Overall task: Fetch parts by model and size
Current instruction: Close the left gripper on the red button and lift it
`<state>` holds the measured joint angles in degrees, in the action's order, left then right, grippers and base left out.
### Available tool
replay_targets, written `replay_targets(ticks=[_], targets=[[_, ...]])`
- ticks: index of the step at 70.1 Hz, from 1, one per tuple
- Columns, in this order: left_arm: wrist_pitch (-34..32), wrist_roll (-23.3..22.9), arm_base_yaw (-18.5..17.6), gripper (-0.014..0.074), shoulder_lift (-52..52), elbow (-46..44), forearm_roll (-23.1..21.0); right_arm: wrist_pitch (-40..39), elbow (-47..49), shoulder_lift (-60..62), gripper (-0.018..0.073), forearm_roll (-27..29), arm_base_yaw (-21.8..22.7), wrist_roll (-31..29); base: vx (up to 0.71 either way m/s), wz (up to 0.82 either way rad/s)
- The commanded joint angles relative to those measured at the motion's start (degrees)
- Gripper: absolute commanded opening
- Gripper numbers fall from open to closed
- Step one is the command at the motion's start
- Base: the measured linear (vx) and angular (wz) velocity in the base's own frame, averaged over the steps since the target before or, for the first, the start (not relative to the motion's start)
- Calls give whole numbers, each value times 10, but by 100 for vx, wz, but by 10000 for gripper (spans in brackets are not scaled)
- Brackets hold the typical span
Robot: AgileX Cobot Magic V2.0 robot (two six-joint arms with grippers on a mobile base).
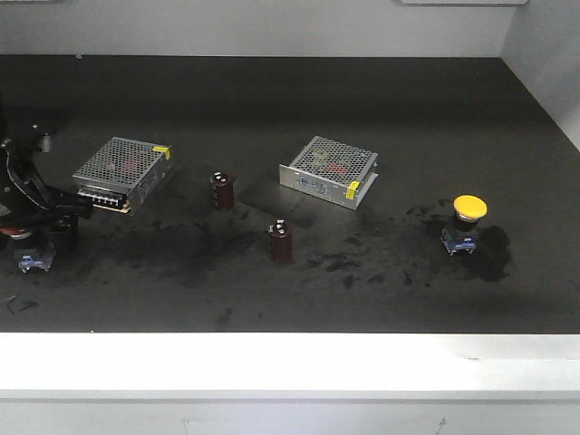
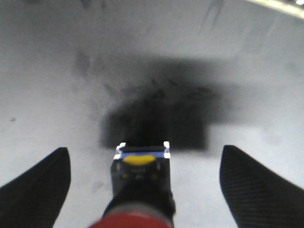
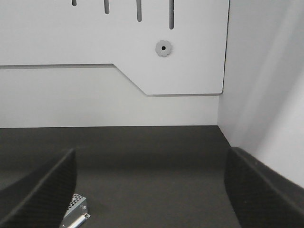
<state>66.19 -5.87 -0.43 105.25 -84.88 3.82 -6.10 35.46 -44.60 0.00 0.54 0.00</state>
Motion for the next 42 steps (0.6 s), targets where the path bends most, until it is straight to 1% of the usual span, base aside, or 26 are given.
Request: replay_targets(ticks=[1, 11, 23, 24, 28, 30, 31, 35, 36, 38, 39, 42], targets=[[-3, -5, 1, 548, -27, -19, -1, -45, 21, -1, 591, 0, 2, -4, 0, 0], [5, -5, 1, 479, -27, -19, -1, -45, 21, -1, 591, 0, 2, -4, 0, 0], [2, -6, 1, 329, -28, -19, -1, -45, 21, -1, 591, 0, 2, -4, 0, 0], [2, -6, 1, 304, -28, -19, -1, -45, 21, -1, 591, 0, 2, -4, 0, 0], [2, -6, 1, 248, -28, -19, -2, -45, 21, -1, 591, 0, 2, -4, 0, 0], [2, -6, 1, 195, -28, -19, -2, -45, 21, -1, 591, 0, 2, -4, 0, 0], [2, -6, 1, 185, -28, -19, -2, -45, 21, -1, 591, 0, 2, -4, 0, 0], [0, -6, 1, 92, -28, -19, -2, -45, 21, -1, 591, 0, 2, -4, 0, 0], [0, -6, 1, 57, -28, -19, -2, -45, 21, -1, 591, 0, 2, -4, 0, 0], [0, -6, 1, 22, -29, -19, -2, -45, 21, -1, 591, 0, 2, -4, 0, 0], [0, -6, 1, -12, -29, -19, -2, -45, 21, -1, 591, 0, 2, -4, 0, 0], [0, -5, 1, -10, -29, -19, -1, -45, 21, -1, 591, 0, 2, -4, 0, 0]])
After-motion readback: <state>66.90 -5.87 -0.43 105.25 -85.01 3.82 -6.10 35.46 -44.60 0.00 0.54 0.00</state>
